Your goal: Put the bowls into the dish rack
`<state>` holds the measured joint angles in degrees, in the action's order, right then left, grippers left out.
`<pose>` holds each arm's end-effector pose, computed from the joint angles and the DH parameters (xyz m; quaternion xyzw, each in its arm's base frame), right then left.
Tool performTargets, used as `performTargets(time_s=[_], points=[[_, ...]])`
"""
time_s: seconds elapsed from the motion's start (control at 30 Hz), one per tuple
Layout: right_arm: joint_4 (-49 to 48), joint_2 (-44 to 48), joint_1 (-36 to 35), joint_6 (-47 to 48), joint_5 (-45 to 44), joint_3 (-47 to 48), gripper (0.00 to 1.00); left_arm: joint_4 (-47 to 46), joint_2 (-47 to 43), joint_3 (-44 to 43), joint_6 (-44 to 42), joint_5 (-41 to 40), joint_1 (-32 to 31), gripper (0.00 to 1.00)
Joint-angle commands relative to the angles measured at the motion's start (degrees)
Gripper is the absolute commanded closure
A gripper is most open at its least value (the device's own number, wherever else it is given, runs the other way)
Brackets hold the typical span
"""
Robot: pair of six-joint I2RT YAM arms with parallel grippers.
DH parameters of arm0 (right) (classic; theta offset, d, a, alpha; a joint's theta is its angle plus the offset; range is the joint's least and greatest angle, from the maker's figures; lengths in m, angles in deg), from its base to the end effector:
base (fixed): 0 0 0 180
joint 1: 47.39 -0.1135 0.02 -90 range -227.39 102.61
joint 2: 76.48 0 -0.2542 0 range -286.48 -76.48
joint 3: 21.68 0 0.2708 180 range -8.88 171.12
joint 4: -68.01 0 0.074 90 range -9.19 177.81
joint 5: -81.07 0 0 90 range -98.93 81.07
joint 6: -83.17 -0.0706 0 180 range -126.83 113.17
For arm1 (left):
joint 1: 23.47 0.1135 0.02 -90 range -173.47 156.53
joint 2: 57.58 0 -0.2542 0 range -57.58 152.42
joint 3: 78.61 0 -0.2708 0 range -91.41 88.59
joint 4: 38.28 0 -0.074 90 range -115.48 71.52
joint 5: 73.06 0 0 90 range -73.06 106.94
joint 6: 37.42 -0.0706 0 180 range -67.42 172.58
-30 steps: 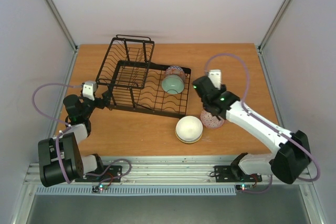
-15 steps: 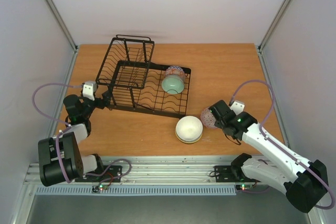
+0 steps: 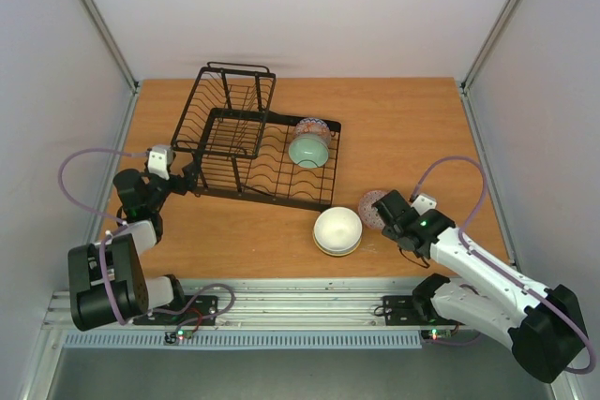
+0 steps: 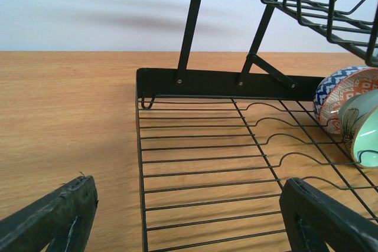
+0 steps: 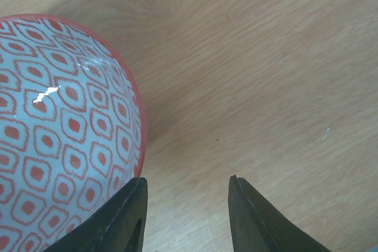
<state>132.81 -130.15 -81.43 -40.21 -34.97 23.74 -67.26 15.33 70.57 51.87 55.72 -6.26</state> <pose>0.1644 0.0737 0.1480 0.0277 0.9638 -0.1057 0.2431 0.2728 0.0382 0.1457 0.0983 0.7608 -0.1655 0.6198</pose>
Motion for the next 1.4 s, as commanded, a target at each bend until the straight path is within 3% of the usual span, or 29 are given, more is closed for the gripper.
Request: performTargets(time_s=[0.0, 0.2, 0.83, 1.37], points=[[-1.4, 0.2, 0.1, -1.9, -1.8, 0.8, 0.61, -2.1, 1.0, -1.0, -1.1, 1.6, -0.4, 0.14], [-0.4, 2.0, 0.1, -1.3, -2.8, 1.5, 0.62, -2.1, 1.8, -1.4, -1.1, 1.7, -0.5, 0.14], [-7.5, -5.1, 0.1, 0.9, -5.1, 1.0, 0.63, -1.8, 2.0, -1.5, -1.3, 1.6, -0.4, 0.14], [-11.9, -12.4, 0.1, 1.0, -6.0, -0.4, 0.83, -1.6, 1.3, -1.4, -1.3, 1.8, -0.5, 0.14]])
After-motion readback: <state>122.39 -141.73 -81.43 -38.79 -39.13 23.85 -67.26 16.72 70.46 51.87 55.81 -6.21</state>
